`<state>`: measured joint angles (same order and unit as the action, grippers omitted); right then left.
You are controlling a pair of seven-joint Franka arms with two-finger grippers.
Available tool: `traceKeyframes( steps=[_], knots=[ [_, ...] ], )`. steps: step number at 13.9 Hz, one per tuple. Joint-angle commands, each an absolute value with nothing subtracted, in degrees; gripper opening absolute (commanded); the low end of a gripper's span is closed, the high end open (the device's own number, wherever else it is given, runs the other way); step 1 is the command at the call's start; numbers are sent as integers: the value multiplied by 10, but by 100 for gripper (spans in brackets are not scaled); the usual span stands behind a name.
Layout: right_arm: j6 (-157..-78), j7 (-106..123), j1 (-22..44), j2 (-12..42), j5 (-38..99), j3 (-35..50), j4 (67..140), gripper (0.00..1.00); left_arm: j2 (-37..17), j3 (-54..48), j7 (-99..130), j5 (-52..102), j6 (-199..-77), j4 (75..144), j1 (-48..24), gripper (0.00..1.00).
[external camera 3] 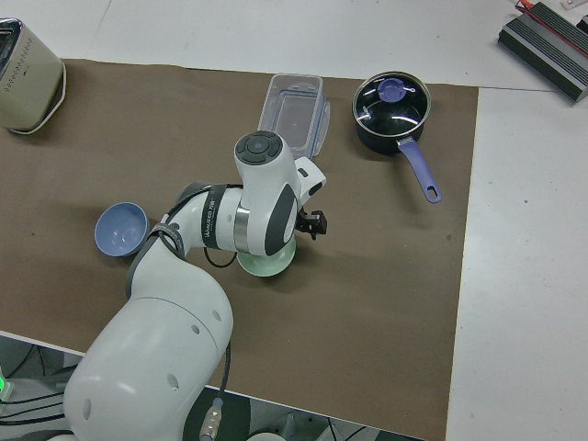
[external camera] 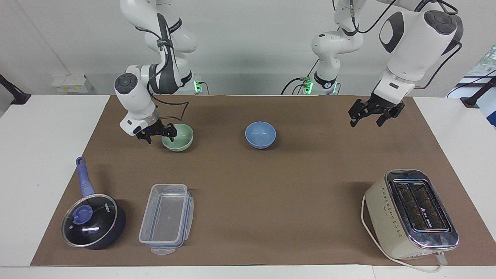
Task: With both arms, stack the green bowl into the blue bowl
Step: 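Retract the left gripper while the right gripper reaches the green bowl, then grasp the green bowl rim and carry it toward the blue bowl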
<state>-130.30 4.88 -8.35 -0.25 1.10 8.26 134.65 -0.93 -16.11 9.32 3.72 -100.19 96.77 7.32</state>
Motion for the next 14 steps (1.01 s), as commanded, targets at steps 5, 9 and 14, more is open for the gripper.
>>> traceKeyframes(
  steps=[5, 9, 14],
  knots=[
    [-1323, 101, -81, -7, 29, 84, 1383, 81, -9, -1, 25, 26, -962, 947, -42, 100],
    [-1300, 137, -82, -10, 63, 84, 1383, 3, -3, 4, -1, 23, -895, 902, -37, 100],
    [-1284, 170, -81, -10, 125, 84, 1380, 0, 16, 4, -24, 24, -896, 911, -37, 100]
  ],
)
